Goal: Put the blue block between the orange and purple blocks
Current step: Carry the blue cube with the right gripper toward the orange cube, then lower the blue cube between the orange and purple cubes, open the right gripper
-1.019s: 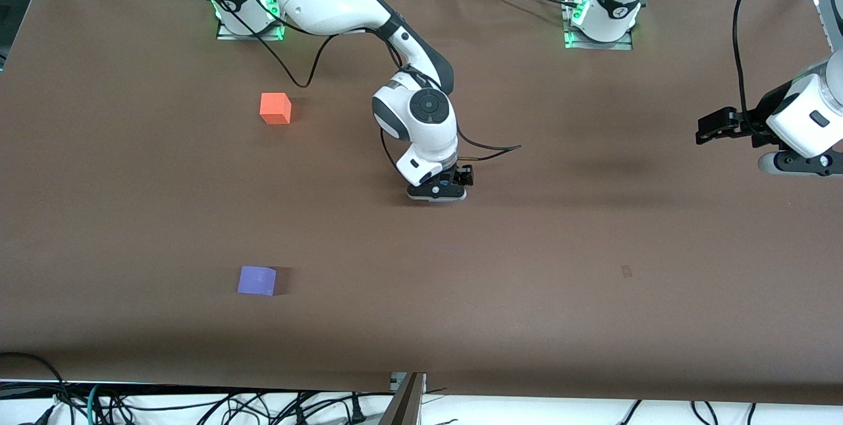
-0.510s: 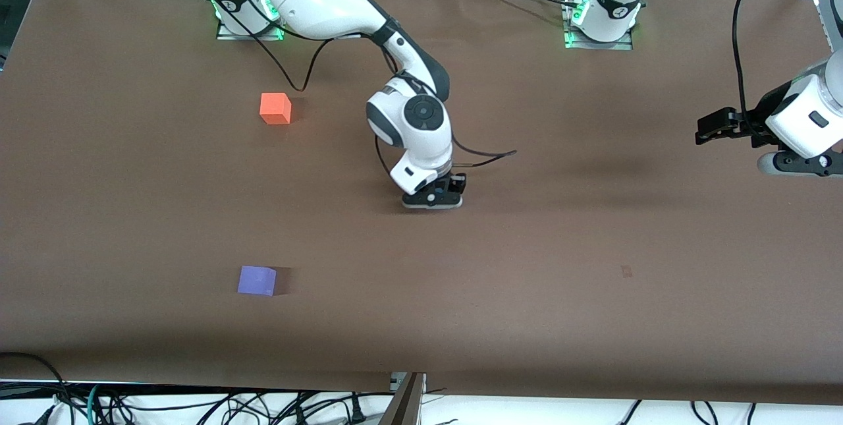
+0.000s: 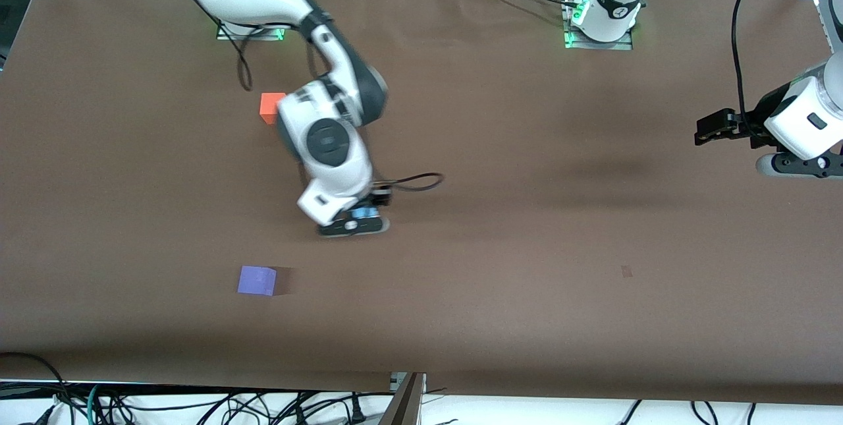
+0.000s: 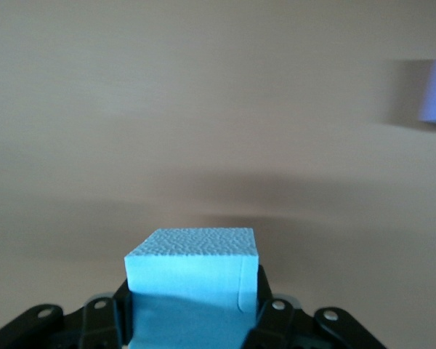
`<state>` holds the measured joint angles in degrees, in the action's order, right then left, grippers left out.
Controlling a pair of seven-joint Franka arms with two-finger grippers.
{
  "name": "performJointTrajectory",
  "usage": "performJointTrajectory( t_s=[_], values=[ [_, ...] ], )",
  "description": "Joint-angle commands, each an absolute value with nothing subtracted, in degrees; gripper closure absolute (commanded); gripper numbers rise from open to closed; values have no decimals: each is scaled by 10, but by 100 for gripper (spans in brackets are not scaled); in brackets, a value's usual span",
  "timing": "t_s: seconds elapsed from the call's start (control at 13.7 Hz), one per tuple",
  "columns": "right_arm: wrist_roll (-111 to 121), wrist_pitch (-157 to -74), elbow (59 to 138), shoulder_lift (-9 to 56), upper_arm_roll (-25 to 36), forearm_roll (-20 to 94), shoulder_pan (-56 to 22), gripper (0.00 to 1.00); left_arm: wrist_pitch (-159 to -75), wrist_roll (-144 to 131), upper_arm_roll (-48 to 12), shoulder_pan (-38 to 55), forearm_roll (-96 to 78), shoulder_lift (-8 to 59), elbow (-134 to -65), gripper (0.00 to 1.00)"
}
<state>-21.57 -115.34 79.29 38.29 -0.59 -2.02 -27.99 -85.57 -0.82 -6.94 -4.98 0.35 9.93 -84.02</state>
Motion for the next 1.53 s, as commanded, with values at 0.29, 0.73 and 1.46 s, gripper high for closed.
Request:
performJointTrajectory(
  t_s=[0.29, 0.73, 1.46],
  values=[
    [-24, -1360, 1141, 241, -15, 6, -147, 74, -848, 4, -70, -53, -6, 105, -826, 0],
    [-27, -1397, 1187, 241, -10, 29, -127, 74, -848, 4, -70, -53, -6, 105, -826, 0],
    [-177, -1401, 1189, 241, -11, 69, -129, 74, -848, 4, -71, -53, -7, 113, -816, 0]
  ],
)
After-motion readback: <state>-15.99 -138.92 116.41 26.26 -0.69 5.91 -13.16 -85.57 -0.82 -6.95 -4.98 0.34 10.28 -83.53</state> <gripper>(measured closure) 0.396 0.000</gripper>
